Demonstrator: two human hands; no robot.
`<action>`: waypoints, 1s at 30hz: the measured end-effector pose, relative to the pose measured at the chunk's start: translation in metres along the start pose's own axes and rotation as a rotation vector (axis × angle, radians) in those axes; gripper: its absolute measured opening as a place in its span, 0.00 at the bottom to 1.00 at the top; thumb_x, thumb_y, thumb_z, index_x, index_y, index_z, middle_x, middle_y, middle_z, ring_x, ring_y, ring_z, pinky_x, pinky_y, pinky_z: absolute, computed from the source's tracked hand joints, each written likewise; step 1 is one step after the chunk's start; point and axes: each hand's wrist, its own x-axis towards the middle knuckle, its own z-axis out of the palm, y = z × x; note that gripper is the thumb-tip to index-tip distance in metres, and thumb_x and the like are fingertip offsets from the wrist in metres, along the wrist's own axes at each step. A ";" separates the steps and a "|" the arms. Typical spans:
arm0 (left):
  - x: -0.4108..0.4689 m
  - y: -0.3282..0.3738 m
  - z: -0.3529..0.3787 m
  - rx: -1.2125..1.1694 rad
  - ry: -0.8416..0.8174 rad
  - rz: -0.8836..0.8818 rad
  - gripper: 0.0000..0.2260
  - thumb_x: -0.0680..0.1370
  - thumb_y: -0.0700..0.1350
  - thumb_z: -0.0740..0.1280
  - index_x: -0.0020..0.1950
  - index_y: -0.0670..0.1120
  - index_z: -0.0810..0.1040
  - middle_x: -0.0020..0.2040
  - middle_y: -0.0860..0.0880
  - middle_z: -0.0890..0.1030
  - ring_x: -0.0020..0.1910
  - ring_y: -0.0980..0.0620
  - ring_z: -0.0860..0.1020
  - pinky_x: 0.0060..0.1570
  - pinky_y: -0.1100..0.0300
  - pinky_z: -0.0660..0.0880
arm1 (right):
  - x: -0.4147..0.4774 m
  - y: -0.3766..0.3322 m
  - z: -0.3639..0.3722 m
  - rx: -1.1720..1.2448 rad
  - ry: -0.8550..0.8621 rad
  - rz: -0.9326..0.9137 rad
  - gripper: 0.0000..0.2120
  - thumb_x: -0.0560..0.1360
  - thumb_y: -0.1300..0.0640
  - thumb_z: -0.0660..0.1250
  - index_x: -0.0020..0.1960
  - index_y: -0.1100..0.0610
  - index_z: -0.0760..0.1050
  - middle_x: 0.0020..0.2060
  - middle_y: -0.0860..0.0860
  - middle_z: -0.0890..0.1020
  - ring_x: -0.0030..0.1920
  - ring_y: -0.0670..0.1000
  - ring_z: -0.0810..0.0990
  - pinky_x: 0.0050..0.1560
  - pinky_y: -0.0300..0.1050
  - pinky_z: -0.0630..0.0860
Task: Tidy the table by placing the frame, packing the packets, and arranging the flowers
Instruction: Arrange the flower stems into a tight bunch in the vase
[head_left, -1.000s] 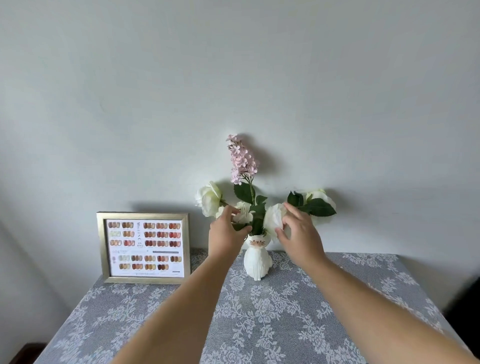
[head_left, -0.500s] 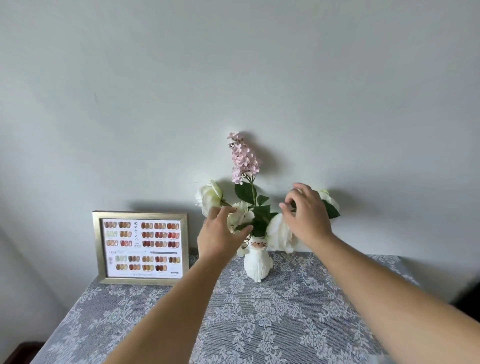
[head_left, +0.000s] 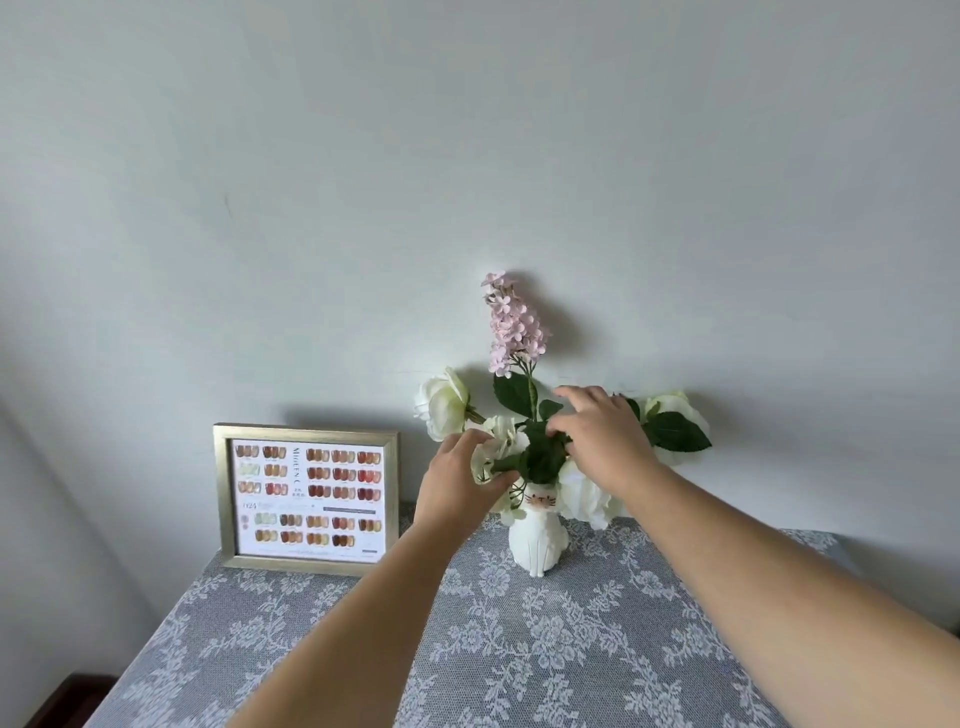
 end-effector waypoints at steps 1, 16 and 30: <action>0.000 -0.001 0.000 0.000 0.000 0.000 0.19 0.68 0.54 0.73 0.55 0.52 0.74 0.57 0.53 0.76 0.49 0.56 0.72 0.47 0.62 0.68 | 0.001 0.000 0.000 0.004 0.002 0.012 0.14 0.73 0.63 0.66 0.54 0.48 0.80 0.70 0.51 0.68 0.67 0.56 0.65 0.65 0.56 0.63; 0.003 -0.011 0.001 0.040 -0.037 -0.018 0.23 0.69 0.52 0.73 0.61 0.50 0.71 0.60 0.51 0.75 0.53 0.50 0.76 0.51 0.56 0.74 | 0.008 0.006 0.008 0.065 -0.006 -0.011 0.22 0.69 0.71 0.63 0.55 0.47 0.77 0.70 0.49 0.67 0.65 0.55 0.68 0.65 0.57 0.65; -0.001 -0.012 0.006 0.051 0.021 0.119 0.20 0.68 0.56 0.72 0.56 0.56 0.72 0.57 0.58 0.76 0.52 0.55 0.76 0.47 0.59 0.75 | 0.027 0.009 0.013 0.419 0.189 0.405 0.09 0.74 0.50 0.67 0.45 0.54 0.82 0.52 0.51 0.81 0.49 0.54 0.79 0.50 0.53 0.77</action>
